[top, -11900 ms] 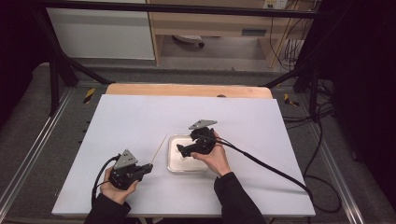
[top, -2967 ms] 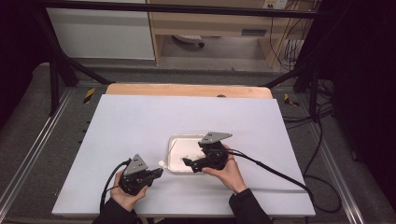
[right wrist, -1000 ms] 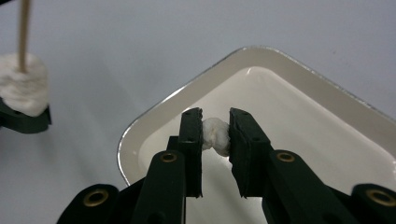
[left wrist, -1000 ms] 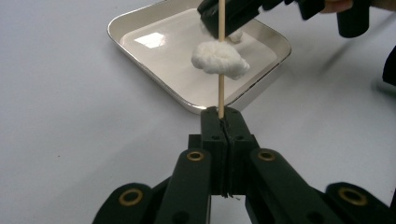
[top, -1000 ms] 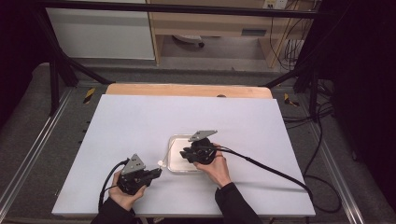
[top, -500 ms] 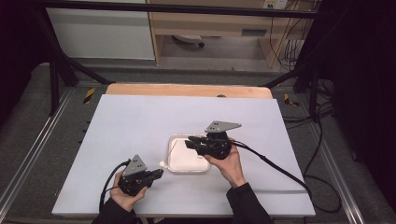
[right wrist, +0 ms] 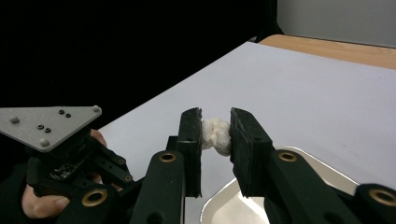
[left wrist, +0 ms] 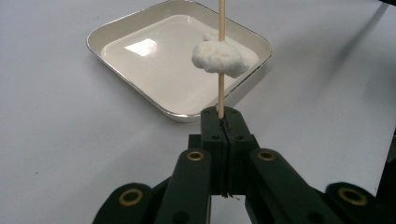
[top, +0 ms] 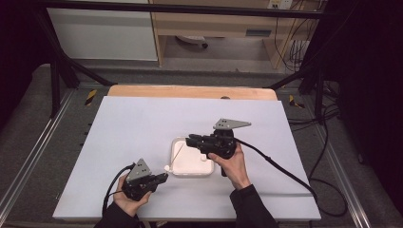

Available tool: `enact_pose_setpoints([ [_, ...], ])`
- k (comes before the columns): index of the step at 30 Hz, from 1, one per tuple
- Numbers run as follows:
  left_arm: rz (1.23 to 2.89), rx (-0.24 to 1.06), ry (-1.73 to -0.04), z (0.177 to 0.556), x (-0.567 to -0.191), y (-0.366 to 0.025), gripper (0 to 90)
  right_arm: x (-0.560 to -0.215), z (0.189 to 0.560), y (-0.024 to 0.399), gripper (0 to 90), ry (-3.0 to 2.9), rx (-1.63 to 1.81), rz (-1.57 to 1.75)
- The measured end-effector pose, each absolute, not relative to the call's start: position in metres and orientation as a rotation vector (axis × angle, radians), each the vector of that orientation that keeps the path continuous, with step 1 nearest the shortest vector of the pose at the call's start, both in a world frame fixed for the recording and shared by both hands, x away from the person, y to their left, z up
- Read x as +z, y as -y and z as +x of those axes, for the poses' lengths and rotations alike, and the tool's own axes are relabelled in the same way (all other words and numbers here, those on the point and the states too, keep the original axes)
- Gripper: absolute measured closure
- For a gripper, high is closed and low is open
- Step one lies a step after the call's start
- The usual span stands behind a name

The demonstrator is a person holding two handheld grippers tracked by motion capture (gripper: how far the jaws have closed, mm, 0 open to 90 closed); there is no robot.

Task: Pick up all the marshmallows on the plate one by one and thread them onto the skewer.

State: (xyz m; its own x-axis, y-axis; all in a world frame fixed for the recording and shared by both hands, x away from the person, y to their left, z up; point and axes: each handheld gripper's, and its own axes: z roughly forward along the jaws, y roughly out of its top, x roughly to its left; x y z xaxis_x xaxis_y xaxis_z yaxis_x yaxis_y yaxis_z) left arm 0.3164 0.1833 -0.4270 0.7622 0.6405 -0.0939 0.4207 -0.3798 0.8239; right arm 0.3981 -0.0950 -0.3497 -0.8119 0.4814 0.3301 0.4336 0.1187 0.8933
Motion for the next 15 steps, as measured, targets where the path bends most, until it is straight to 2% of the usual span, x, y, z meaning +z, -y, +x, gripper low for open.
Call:
enact_pose_setpoints([
  [15, 2.024, 0.303, -0.784, 0.3156, -0.4268, -0.1828, 88.7, -0.3580, 0.3993, 0.0854, 74.7, -2.346, 1.863, 0.966],
])
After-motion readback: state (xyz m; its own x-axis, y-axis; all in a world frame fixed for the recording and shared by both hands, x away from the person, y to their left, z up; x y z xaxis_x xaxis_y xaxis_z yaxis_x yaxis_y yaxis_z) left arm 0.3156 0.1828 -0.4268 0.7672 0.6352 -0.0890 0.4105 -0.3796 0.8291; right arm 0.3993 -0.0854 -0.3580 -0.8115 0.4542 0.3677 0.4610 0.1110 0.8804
